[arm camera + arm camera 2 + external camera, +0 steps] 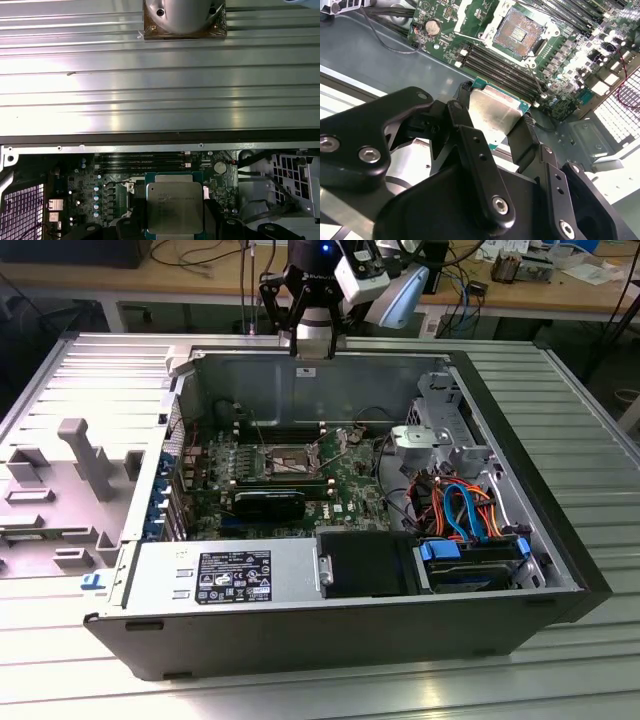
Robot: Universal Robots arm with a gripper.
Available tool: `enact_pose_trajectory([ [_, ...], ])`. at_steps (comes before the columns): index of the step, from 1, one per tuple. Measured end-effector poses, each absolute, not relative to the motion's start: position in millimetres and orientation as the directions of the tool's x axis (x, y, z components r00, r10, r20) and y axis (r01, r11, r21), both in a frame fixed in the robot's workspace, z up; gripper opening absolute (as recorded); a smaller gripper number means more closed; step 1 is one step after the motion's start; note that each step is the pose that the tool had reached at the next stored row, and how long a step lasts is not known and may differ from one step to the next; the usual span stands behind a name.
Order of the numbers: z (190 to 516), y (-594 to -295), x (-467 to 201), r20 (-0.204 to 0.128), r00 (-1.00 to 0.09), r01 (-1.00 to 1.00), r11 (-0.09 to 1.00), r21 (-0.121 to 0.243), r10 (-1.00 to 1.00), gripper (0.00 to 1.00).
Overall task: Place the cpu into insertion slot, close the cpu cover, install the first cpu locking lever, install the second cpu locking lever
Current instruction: 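Place the cpu into insertion slot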
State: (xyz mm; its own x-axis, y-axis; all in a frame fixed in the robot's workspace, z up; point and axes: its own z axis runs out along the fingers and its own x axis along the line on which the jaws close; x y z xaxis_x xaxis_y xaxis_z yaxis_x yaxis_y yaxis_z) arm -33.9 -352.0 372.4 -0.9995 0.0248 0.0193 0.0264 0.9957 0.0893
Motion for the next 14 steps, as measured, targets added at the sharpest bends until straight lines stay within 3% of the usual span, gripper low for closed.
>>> enact_pose_trajectory([
  [14, 367.6, -353.0, -33.9, 0.019, -1.000, 0.026, 0.996, 0.089, 0.025, 0.55],
])
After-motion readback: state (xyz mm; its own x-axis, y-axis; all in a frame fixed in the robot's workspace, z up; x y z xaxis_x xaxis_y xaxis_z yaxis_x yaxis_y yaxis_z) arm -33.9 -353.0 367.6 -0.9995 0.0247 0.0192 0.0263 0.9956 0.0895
